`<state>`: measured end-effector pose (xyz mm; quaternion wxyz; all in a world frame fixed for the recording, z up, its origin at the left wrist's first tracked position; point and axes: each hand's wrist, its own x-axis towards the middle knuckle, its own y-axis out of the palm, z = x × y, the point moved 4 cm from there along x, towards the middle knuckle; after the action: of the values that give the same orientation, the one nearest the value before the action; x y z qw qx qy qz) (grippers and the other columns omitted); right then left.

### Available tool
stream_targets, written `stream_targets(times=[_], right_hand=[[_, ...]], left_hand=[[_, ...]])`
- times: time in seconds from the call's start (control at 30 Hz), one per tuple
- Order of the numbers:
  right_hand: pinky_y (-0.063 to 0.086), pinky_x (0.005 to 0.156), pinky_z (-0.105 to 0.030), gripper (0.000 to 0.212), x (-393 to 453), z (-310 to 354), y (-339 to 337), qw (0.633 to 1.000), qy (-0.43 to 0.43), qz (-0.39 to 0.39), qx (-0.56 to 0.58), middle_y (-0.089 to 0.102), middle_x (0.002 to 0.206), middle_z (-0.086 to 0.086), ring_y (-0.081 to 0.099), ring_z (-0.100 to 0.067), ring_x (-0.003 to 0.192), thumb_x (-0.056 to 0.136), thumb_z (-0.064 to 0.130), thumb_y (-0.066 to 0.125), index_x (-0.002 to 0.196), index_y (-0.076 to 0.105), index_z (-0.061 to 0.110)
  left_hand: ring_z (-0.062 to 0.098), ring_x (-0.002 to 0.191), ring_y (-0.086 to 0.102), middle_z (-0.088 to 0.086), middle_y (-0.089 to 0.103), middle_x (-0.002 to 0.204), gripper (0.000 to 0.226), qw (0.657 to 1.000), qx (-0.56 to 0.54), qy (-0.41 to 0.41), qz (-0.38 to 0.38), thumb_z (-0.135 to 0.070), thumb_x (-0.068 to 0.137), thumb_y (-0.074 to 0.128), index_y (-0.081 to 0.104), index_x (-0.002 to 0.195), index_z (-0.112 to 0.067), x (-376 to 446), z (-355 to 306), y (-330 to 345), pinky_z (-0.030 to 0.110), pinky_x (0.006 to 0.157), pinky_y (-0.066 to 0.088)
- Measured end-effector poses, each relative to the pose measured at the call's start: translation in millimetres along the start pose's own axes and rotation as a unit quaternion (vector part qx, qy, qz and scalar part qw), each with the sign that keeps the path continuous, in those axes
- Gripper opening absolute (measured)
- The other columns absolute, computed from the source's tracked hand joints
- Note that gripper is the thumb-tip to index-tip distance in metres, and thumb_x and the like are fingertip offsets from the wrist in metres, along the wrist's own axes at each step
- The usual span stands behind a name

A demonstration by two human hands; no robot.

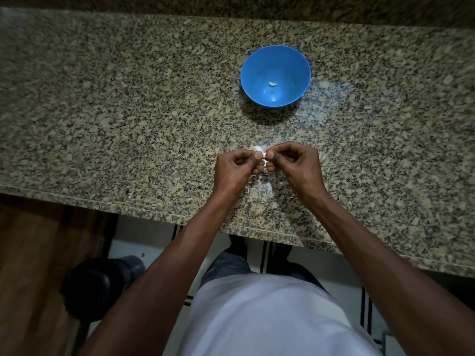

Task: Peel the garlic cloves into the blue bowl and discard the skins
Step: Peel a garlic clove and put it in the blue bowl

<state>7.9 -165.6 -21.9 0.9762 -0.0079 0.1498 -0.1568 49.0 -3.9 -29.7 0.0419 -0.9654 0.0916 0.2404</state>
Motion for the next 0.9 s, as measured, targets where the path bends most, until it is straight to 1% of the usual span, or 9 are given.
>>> stream_targets(times=[0.07, 0.2, 0.33, 0.4, 0.47, 0.57, 0.7, 0.77, 0.9], right_hand=[[0.066, 0.079, -0.039, 0.016, 0, 0, 0, 1.0, 0.004, 0.015, 0.006, 0.079, 0.092, -0.014, 0.079, -0.027, 0.08, 0.09, 0.005, 0.079, 0.103, 0.075, -0.004], [0.064, 0.078, -0.032, 0.012, 1, 5, 0, 0.999, -0.005, 0.038, -0.021, 0.079, 0.09, -0.01, 0.078, -0.022, 0.081, 0.092, 0.003, 0.075, 0.103, 0.075, -0.002], [0.058, 0.067, -0.017, 0.004, -2, 10, 1, 0.981, -0.095, 0.005, -0.169, 0.077, 0.087, 0.004, 0.074, -0.003, 0.078, 0.092, 0.006, 0.076, 0.096, 0.077, 0.008], [0.059, 0.066, -0.019, 0.005, -6, 12, 4, 0.967, -0.148, -0.003, -0.208, 0.076, 0.086, 0.003, 0.072, -0.003, 0.077, 0.093, 0.003, 0.074, 0.093, 0.075, 0.008], [0.06, 0.067, -0.025, 0.005, -9, 11, 5, 0.959, -0.17, -0.014, -0.226, 0.075, 0.085, 0.001, 0.072, -0.006, 0.077, 0.094, 0.002, 0.072, 0.093, 0.073, 0.007], [0.059, 0.066, -0.026, 0.002, -10, 9, 6, 0.953, -0.182, -0.033, -0.241, 0.073, 0.085, -0.001, 0.07, -0.008, 0.077, 0.095, 0.004, 0.073, 0.093, 0.073, 0.006], [0.056, 0.066, -0.018, 0.005, -10, 11, 11, 0.942, -0.207, -0.022, -0.263, 0.071, 0.086, -0.002, 0.068, -0.01, 0.077, 0.096, 0.01, 0.074, 0.095, 0.073, 0.005], [0.058, 0.067, -0.018, 0.005, -8, 10, 7, 0.962, -0.156, -0.036, -0.219, 0.074, 0.086, 0.001, 0.072, -0.007, 0.076, 0.096, 0.013, 0.075, 0.095, 0.075, 0.008], [0.066, 0.075, -0.036, 0.006, 0, -2, -1, 0.998, -0.009, -0.035, -0.06, 0.079, 0.087, -0.003, 0.079, -0.018, 0.079, 0.093, 0.01, 0.078, 0.099, 0.076, 0.008]], left_hand=[[0.016, 0.072, 0.069, 0.016, 0.076, 0.086, 0.022, 0.998, -0.045, -0.041, 0.011, -0.01, 0.092, 0.075, 0.073, 0.107, 0.006, -1, 2, 0, 0.028, 0.074, 0.06], [0.012, 0.072, 0.064, 0.006, 0.073, 0.081, 0.013, 0.982, -0.132, -0.131, 0.042, -0.008, 0.094, 0.072, 0.074, 0.102, 0.002, -3, 5, 2, 0.022, 0.07, 0.057], [0.013, 0.071, 0.062, 0.004, 0.071, 0.076, 0.007, 0.977, -0.13, -0.167, 0.021, -0.001, 0.096, 0.066, 0.073, 0.092, -0.002, -6, 1, 3, 0.024, 0.071, 0.055], [0.015, 0.071, 0.063, 0.005, 0.072, 0.075, 0.006, 0.978, -0.112, -0.173, -0.006, -0.002, 0.093, 0.07, 0.075, 0.089, -0.002, -7, -1, 3, 0.025, 0.069, 0.055], [0.014, 0.068, 0.065, 0.006, 0.074, 0.075, 0.004, 0.986, -0.07, -0.149, -0.037, -0.004, 0.091, 0.074, 0.076, 0.092, 0.0, -6, -3, 3, 0.027, 0.067, 0.057], [0.012, 0.067, 0.073, 0.004, 0.077, 0.076, 0.007, 0.993, 0.038, -0.059, -0.098, -0.012, 0.088, 0.08, 0.077, 0.092, -0.007, -7, -7, 4, 0.035, 0.071, 0.064], [0.012, 0.072, 0.074, -0.002, 0.074, 0.077, 0.007, 0.974, 0.166, 0.039, -0.149, -0.019, 0.089, 0.079, 0.075, 0.084, -0.017, -7, -10, 9, 0.039, 0.071, 0.065], [0.014, 0.076, 0.074, -0.003, 0.074, 0.08, 0.009, 0.975, 0.174, 0.047, -0.131, -0.021, 0.092, 0.077, 0.072, 0.084, -0.023, -5, -10, 10, 0.045, 0.072, 0.065], [0.015, 0.08, 0.074, -0.003, 0.074, 0.085, 0.005, 0.976, 0.193, 0.051, -0.092, -0.024, 0.095, 0.074, 0.072, 0.094, -0.019, -2, -7, 10, 0.046, 0.073, 0.064]])
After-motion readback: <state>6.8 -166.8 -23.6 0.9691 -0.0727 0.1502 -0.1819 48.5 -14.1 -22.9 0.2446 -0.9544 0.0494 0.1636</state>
